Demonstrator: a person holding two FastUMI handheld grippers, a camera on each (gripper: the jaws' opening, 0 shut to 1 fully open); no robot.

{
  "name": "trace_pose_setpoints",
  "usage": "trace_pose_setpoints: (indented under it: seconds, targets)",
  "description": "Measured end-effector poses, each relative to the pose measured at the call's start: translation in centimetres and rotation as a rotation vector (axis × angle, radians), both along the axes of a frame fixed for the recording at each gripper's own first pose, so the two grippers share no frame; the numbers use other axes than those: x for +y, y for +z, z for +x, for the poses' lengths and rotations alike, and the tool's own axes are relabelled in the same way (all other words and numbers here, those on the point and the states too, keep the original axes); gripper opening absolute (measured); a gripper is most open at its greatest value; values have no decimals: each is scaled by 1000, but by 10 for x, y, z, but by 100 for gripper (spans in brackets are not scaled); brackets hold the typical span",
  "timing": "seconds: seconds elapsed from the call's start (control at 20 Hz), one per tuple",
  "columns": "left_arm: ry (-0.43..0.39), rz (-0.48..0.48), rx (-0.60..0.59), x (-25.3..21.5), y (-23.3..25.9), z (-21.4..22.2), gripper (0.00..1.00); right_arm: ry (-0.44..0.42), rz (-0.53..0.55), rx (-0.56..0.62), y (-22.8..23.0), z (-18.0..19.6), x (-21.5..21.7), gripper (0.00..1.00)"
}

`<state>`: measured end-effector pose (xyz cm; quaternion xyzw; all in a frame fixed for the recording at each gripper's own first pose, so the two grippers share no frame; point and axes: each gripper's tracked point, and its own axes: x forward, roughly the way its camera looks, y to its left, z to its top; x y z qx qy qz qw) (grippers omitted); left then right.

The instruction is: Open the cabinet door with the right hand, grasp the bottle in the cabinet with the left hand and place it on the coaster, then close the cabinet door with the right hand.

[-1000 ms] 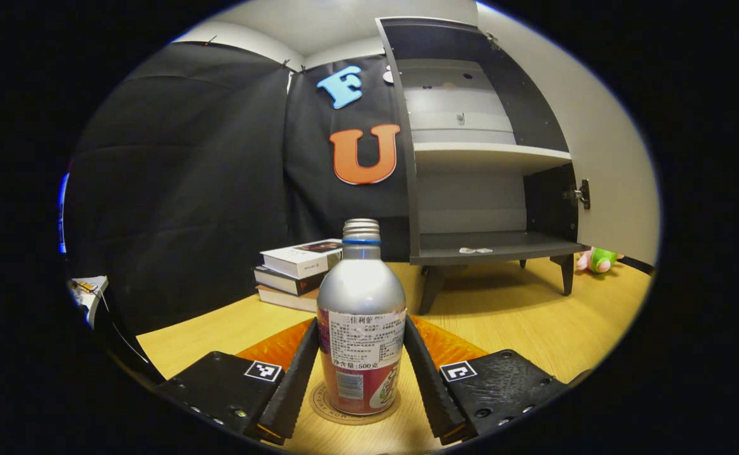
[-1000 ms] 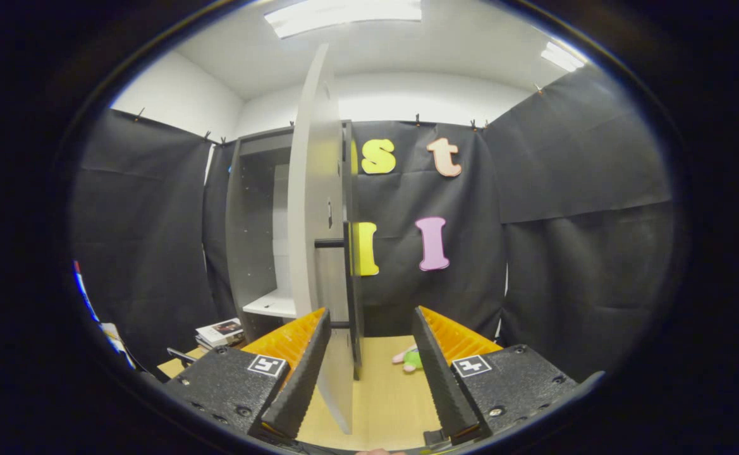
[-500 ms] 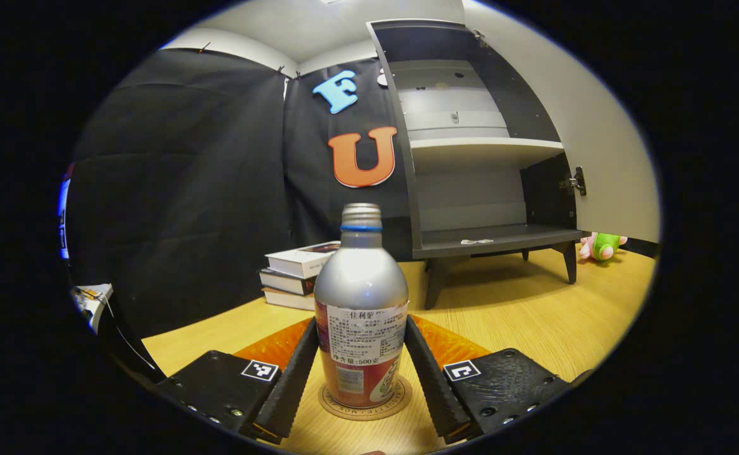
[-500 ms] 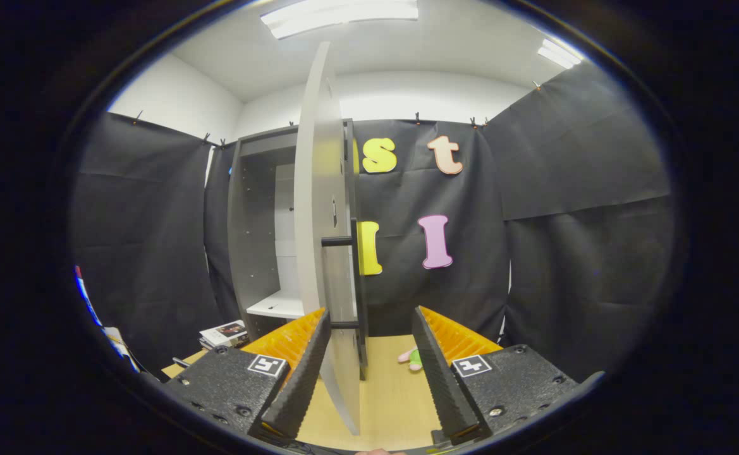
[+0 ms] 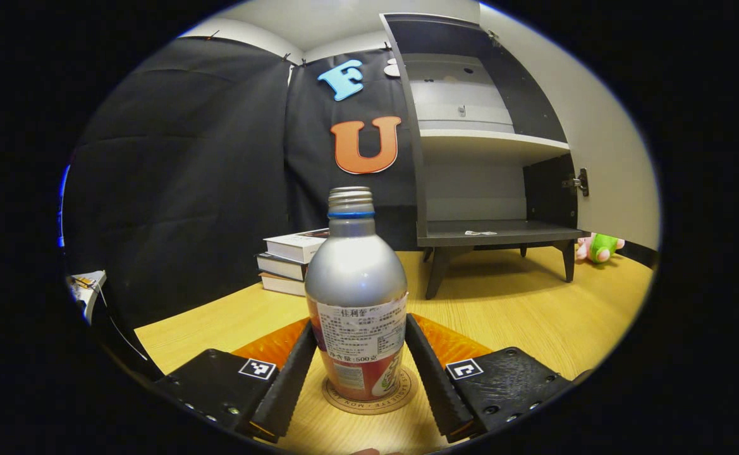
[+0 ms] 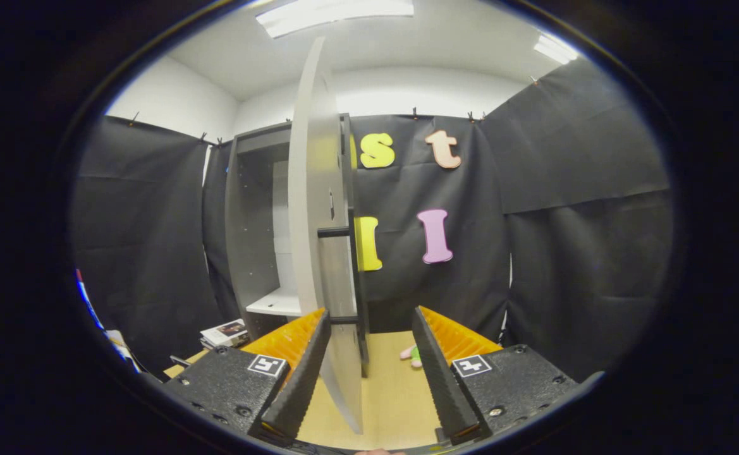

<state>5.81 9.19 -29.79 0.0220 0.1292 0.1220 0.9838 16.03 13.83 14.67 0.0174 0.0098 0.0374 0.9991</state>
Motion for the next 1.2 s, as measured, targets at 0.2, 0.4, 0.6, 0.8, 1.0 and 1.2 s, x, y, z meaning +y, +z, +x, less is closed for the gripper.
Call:
trace_pose_setpoints:
  seconds: [0.2,0.4,0.6,0.8,1.0,1.2]
  targets:
    - [-30,11,-34,-7,21,-1,96,4,12,2,-4,3,1,81]
    - [-38,7,-85,-9,51,-3,96,6,36,12,-7,4,0,81]
    - [-43,9,-110,-7,84,-9,96,-14,44,11,-13,5,-7,81]
    - [-62,38,-156,-7,144,-13,96,-33,51,10,-28,18,-22,81]
    - [-94,63,-166,-14,202,-14,96,-25,108,5,-34,24,-24,81]
    - [-89,22,-181,-26,255,-16,96,-32,143,-30,-29,38,-30,81]
